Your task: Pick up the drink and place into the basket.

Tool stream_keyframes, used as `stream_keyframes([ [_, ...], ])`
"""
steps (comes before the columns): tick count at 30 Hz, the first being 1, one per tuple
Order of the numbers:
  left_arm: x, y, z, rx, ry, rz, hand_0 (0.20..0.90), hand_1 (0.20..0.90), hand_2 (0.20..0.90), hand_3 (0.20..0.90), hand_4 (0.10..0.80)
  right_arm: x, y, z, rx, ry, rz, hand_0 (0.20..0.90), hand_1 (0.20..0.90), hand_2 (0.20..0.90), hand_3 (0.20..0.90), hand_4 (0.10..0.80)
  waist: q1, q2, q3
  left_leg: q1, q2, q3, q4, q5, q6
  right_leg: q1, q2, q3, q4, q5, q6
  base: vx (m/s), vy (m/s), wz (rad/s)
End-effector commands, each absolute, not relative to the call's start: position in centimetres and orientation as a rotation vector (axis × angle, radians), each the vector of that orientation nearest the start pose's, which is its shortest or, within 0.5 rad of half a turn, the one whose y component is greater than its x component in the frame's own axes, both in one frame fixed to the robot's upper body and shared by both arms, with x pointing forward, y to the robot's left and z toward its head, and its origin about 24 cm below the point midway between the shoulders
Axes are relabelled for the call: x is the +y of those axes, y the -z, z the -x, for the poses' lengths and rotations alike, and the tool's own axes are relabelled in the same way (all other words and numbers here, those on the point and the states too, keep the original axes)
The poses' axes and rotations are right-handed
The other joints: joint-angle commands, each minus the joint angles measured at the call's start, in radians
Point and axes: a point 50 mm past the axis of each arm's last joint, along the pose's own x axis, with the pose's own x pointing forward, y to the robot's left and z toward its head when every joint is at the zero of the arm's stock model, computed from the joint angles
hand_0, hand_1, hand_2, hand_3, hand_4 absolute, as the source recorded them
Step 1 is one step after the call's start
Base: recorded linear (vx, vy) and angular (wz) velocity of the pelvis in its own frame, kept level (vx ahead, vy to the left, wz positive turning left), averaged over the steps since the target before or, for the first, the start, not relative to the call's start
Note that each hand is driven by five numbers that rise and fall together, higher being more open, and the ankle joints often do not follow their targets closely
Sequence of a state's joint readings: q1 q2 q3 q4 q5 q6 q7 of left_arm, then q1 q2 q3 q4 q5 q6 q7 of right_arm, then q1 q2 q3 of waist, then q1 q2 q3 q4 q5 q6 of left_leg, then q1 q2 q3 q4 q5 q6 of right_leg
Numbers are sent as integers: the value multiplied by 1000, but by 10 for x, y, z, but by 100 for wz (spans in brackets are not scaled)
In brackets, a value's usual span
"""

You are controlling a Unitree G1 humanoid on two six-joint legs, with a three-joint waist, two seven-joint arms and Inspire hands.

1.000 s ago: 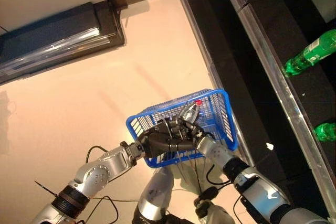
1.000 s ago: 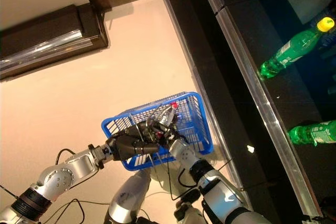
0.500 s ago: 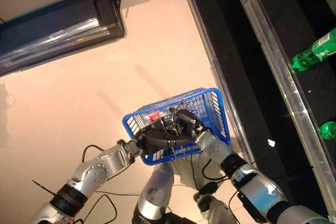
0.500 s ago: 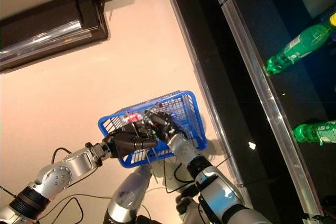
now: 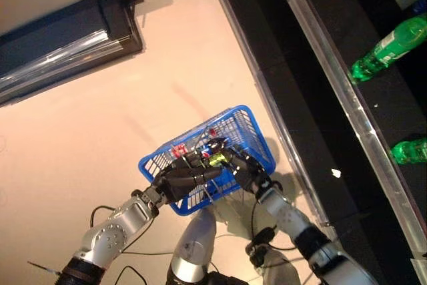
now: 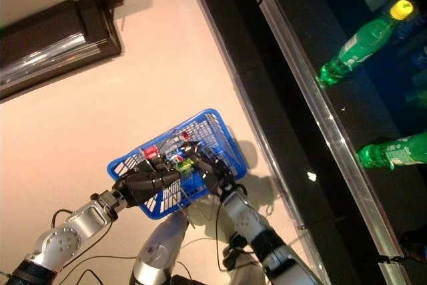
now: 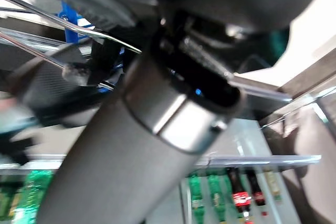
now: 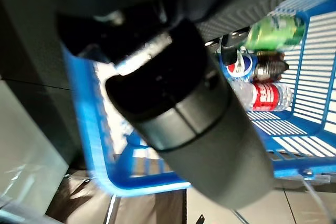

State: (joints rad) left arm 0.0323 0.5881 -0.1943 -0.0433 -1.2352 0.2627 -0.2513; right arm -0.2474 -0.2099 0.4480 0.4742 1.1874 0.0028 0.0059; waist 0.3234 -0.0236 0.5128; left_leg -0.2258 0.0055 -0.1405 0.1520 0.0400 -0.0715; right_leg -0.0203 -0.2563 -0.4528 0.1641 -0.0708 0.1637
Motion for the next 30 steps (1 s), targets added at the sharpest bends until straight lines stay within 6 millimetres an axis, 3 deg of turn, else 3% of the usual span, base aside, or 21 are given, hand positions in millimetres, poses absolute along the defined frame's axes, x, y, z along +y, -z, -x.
stream_keyframes([
  [1, 130, -103, -213, -87, 846, 1000, 300, 300, 300, 200, 100, -98, 17, -249, 386, -380, -759, 900, 900, 900, 900, 800, -43, -4, -137, 58, 28, 102, -33, -21, 44, -52, 26, 83, -31, 112, -11, 8, -71, -28],
  [3, 134, -96, -213, -83, 795, 999, 300, 300, 300, 200, 100, -102, 21, -242, 397, -380, -758, 900, 900, 900, 900, 800, -52, -9, -145, 69, 33, 108, -39, -21, 43, -46, 30, 91, -35, 112, -11, 6, -45, -32],
  [6, 157, -67, -216, -50, 574, 970, 300, 300, 300, 200, 100, -111, 34, -221, 436, -377, -772, 900, 900, 900, 900, 800, -91, -23, -188, 107, 51, 133, -63, -19, 36, -30, 39, 121, -51, 110, -10, 21, -37, -12],
  [10, 173, -39, -215, 8, 359, 956, 300, 300, 300, 200, 100, -117, 43, -207, 467, -364, -787, 900, 900, 900, 900, 800, -129, -29, -230, 145, 69, 163, -89, -14, 28, -14, 43, 151, -69, 112, -9, 34, -4, -29],
  [11, 181, -24, -212, 31, 270, 943, 300, 300, 300, 200, 100, -123, 50, -200, 491, -345, -779, 900, 900, 900, 900, 800, -147, -29, -254, 166, 77, 182, -104, -13, 25, -3, 41, 166, -84, 116, -6, 40, 16, -33],
  [13, 187, -14, -210, 47, 203, 922, 300, 300, 300, 200, 100, -126, 55, -195, 507, -322, -752, 900, 900, 900, 900, 800, -158, -28, -270, 182, 83, 196, -115, -12, 22, 5, 42, 178, -94, 118, -5, 40, 32, -29],
  [15, 198, 14, -200, 112, 40, 897, 300, 300, 300, 200, 100, -138, 70, -181, 572, -264, -713, 900, 900, 900, 900, 800, -188, -24, -312, 219, 95, 228, -144, -8, 16, 23, 40, 202, -118, 125, -1, 57, 47, -34],
  [16, 199, 16, -199, 115, 30, 893, 300, 300, 300, 200, 100, -139, 71, -180, 576, -259, -712, 900, 900, 900, 900, 800, -189, -24, -315, 223, 96, 231, -147, -8, 16, 24, 41, 204, -120, 125, -1, 65, 16, -40],
  [19, 222, 60, -177, 242, -191, 858, 300, 300, 300, 200, 100, -166, 101, -156, 707, -113, -551, 900, 900, 900, 900, 800, -227, -24, -365, 272, 111, 275, -186, -7, 6, 54, 43, 229, -152, 131, 2, 57, -7, -35],
  [22, 234, 84, -163, 353, -334, 832, 300, 300, 300, 200, 100, -185, 120, -139, 804, -6, -505, 900, 900, 900, 900, 800, -244, -21, -388, 298, 116, 291, -207, -6, 2, 72, 48, 241, -170, 134, 1, 50, -15, -22],
  [25, 245, 117, -134, 514, -498, 784, 300, 300, 300, 200, 100, -212, 144, -109, 962, 131, -290, 900, 900, 900, 900, 800, -262, -16, -415, 323, 123, 316, -229, -9, -3, 89, 50, 250, -189, 136, 4, 52, -17, -15],
  [30, 250, 144, -98, 709, -671, 698, 300, 300, 300, 200, 100, -225, 164, -61, 1153, 271, -225, 900, 900, 900, 900, 800, -281, -10, -441, 337, 124, 331, -239, -20, -9, 109, 44, 251, -222, 148, 13, 35, -19, -11],
])
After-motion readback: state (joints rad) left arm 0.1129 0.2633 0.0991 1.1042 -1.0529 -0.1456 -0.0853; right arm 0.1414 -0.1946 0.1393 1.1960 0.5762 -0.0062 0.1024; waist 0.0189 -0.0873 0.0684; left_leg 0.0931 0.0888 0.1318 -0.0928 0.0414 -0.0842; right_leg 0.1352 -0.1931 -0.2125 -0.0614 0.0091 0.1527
